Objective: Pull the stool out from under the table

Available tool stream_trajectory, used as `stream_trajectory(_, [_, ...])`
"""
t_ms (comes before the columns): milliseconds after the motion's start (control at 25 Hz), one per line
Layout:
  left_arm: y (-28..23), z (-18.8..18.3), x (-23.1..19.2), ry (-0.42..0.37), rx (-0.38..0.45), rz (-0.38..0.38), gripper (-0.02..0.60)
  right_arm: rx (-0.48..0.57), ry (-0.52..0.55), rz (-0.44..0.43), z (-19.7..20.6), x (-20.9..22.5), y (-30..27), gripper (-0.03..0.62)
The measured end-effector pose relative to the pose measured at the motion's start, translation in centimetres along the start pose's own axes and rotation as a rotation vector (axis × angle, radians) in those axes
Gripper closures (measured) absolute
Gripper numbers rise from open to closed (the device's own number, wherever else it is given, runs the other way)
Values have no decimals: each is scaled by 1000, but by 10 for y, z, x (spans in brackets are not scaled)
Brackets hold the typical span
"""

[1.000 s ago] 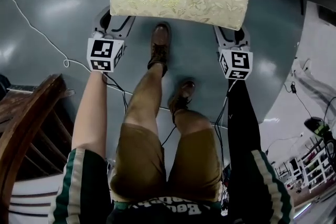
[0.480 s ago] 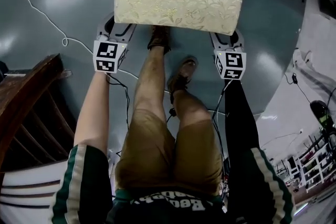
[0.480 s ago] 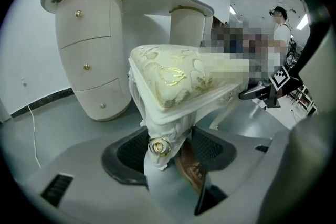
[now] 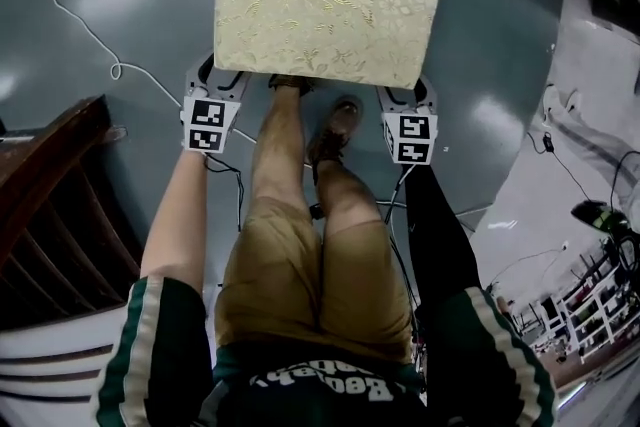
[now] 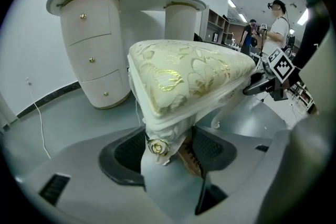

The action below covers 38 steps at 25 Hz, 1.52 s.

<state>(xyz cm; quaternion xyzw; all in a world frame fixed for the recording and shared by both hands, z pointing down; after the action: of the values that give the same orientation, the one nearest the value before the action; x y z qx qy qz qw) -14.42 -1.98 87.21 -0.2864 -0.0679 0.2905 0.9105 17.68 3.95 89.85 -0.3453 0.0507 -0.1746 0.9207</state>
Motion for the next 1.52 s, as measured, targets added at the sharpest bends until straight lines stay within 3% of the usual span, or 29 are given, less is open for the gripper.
stream_trajectory(280, [37, -13, 4, 45, -22, -99, 287, -20, -8, 25, -22, -2, 58, 279])
stream_trajectory(520, [93, -63, 4, 29, 6, -156, 287, 84, 27, 16, -93, -5, 121, 286])
stream_trajectory(680, [155, -141, 2, 46, 93, -196, 287, 181, 58, -2, -175, -19, 177, 289])
stream_trajectory(800, [174, -204, 16, 46, 159, -186, 287, 252, 69, 4, -238, -9, 204, 289])
stream_trajectory(1120, [262, -406, 25, -26, 390, -200, 287, 466, 92, 20, -414, -6, 292, 303])
stream_trajectory(1280, [294, -478, 20, -83, 494, -188, 287, 542, 105, 38, -471, -9, 318, 304])
stream_trajectory(1400, [311, -533, 17, -131, 613, -142, 287, 581, 104, 74, -506, -17, 326, 315])
stream_trajectory(1520, [320, -571, 10, -197, 671, -93, 288, 625, 95, 113, -536, -39, 328, 315])
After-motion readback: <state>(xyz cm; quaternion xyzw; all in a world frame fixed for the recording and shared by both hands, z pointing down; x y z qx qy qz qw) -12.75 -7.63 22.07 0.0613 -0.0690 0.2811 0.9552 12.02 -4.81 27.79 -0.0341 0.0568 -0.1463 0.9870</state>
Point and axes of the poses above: the fingertips, and each gripper's own axes: y backward along the fingers, x to its right, z out of its underside, the point moved 2 cm from there along y, backward along the fingers, and after that the axes turned 12 degrees about x, right-handed, at the moved point
